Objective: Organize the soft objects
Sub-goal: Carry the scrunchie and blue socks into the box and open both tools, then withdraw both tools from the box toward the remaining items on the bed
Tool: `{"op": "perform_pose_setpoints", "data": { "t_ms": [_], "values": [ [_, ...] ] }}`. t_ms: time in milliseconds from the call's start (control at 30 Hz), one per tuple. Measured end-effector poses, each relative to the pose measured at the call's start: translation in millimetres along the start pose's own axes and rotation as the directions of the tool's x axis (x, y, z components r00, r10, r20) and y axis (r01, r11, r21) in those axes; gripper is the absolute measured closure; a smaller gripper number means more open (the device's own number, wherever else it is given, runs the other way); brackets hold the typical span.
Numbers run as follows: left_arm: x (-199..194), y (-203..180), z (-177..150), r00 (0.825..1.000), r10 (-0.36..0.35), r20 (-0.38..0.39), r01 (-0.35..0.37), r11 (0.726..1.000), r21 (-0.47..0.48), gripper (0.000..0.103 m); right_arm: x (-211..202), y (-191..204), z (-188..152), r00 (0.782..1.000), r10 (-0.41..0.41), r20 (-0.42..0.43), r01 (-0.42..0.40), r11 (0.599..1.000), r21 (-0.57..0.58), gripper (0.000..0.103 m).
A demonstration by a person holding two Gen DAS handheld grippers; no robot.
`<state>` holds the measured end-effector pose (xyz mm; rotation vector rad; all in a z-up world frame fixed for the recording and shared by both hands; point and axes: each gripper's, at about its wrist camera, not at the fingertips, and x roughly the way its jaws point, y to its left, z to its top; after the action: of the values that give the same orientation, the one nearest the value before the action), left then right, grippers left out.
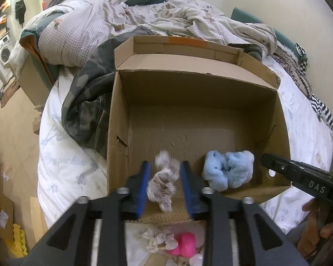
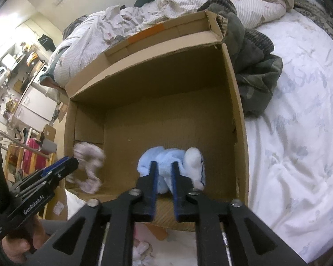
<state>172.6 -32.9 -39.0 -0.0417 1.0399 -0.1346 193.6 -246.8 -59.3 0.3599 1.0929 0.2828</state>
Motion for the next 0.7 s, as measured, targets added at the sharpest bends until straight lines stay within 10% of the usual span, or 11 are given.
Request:
{"op": "perform_pose_setpoints", "data": {
  "t_ms": [100, 333, 700],
  "values": [
    [-6, -1, 1, 1.000, 0.008, 0.025, -0.008, 1.000, -0.005, 0.037, -6, 2, 1, 0.999, 0.001, 0.036, -0.001, 1.000, -0.002, 0.027],
    [-7, -2, 2, 0.999, 0.021, 0.030, -0.021, 1.000, 0.004, 0.037, -11, 5, 1, 0.997, -0.015, 0.079, 0.016, 1.000, -0.010, 0.004],
    [-6, -2, 2, 0.999, 0.036, 0.028, -0.036, 0.999, 0.002, 0.037, -15, 2, 1, 0.995, 0.003, 0.104, -0.004, 1.000, 0.004, 0.000]
  ]
}}
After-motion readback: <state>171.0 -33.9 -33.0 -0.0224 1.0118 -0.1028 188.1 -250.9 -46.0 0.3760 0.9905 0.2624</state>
